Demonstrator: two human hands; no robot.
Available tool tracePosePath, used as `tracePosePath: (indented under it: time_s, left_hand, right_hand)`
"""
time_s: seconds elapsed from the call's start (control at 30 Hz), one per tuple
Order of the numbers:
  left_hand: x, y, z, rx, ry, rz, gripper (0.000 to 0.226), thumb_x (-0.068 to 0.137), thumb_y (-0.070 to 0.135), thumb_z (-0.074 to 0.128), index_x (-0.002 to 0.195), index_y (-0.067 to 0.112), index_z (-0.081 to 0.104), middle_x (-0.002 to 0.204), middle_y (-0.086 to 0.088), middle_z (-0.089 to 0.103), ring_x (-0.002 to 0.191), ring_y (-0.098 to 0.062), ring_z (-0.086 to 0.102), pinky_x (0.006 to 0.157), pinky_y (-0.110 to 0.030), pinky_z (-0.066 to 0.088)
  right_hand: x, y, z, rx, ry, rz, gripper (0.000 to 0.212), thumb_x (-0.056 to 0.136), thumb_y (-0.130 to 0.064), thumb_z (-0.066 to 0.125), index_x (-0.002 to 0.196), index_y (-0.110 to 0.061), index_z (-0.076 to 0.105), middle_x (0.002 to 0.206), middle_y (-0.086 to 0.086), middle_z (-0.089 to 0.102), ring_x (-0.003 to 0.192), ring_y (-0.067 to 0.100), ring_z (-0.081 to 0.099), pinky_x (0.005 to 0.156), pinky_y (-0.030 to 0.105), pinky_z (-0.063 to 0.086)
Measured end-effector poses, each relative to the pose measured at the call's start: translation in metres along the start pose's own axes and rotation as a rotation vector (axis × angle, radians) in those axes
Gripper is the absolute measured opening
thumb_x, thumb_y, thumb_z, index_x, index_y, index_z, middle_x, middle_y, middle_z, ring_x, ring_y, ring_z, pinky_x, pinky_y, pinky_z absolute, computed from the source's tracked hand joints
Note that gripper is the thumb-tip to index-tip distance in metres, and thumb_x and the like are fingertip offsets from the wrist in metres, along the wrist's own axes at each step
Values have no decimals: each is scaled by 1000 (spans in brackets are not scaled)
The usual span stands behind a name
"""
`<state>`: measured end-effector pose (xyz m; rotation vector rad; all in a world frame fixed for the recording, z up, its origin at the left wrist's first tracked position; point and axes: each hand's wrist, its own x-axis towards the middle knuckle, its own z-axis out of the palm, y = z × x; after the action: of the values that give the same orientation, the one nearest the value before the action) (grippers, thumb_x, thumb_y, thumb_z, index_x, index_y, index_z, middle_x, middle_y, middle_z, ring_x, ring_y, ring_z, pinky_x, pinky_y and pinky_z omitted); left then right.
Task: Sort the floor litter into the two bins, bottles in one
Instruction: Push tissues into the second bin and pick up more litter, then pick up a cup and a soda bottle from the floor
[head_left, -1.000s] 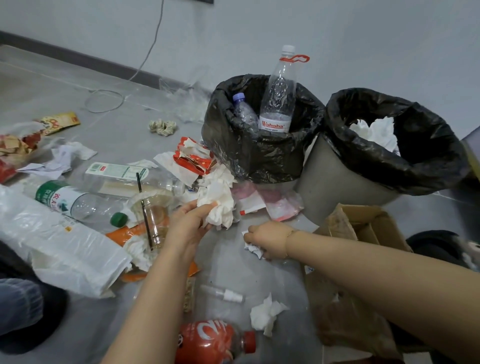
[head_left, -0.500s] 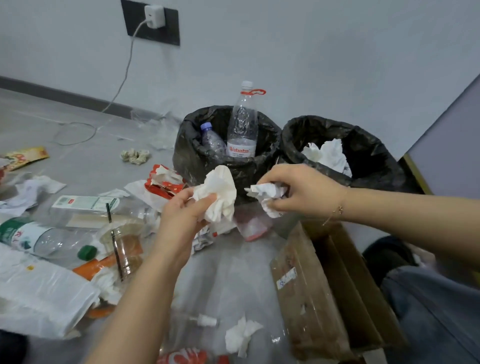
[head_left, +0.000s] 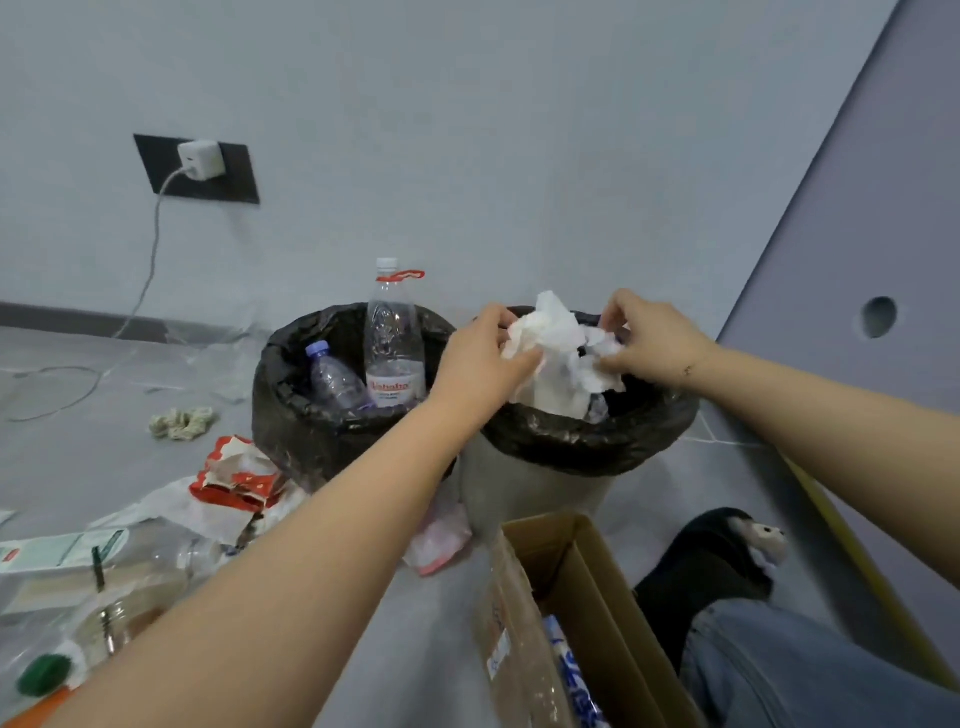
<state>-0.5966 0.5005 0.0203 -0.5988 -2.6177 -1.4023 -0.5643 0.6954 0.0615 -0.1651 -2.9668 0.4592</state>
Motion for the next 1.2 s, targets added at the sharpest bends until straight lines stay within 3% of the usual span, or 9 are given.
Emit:
tracePosePath:
  time_s: [0.13,0.27,0.4,0.5,0.67,0.83,0.97,1.07,1.2]
  left_hand:
    - [8,-16,14,429,-188,-72,60,82,57,60,133,27,50,152,1,35,145,-25,18,114,-57,15]
    - [-5,-36,3,242,59,47,38,85,42,63,117,22,64,127,5,59,128,-16,46,101,-41,41]
    - [-29,-41,-14,72,57,48,23,93,26,57,114,19,66,115,12,56,116,-3,47,92,-14,32]
    - [-47,-49,-23,-17,58,-39,28,96,22,54,122,18,63,122,11,58,111,2,47,95,-16,33]
    - [-89,-75,-38,-96,-9,-175,24,92,14,58,113,22,68,112,7,67,106,-6,59,92,-22,46]
    - [-140,-114,-75,-80,-164,-256,23,90,6,60,104,23,66,102,9,68,93,-10,65,67,-12,51]
    - [-160,-138,-89,111,-460,-269,18,88,9,64,100,22,66,100,3,70,89,-12,66,78,-19,52]
    - [-179,-149,-91,206,-596,-294,14,87,13,66,95,24,65,98,1,70,92,-15,66,80,-23,49]
    - [-212,-167,-82,410,-770,-326,27,82,20,70,107,25,63,98,7,62,94,-13,60,84,-26,48]
  right_hand:
    - [1,12,10,-136,-275,-15,29,84,-19,65,112,-17,67,114,-3,66,99,15,60,82,22,44]
    - [2,5,7,-65,-141,-52,35,86,-8,53,117,-18,64,116,0,65,98,12,56,86,20,41]
    - [-3,-12,13,-7,-176,-141,42,88,-11,50,128,-23,57,113,-1,58,99,11,54,88,23,42]
    - [6,-24,35,25,-349,-216,51,92,-16,50,142,-26,41,148,-4,36,130,17,41,106,29,33]
    - [25,-39,87,-171,-546,-110,40,101,-23,33,140,-25,42,139,2,44,127,29,41,108,42,30]
    - [15,-79,83,-185,-99,-16,29,93,-17,44,115,-10,62,118,14,61,109,35,55,82,33,42]
    - [-36,-126,81,-217,116,-432,36,84,-15,47,118,-14,58,125,7,54,114,29,47,87,42,46]
    - [-84,-153,108,-178,-59,-632,32,83,-21,49,114,-21,60,116,1,57,109,23,51,85,39,48]
    - [-132,-167,168,-500,-721,-556,30,83,-18,54,112,-15,62,110,6,63,102,28,60,75,32,50]
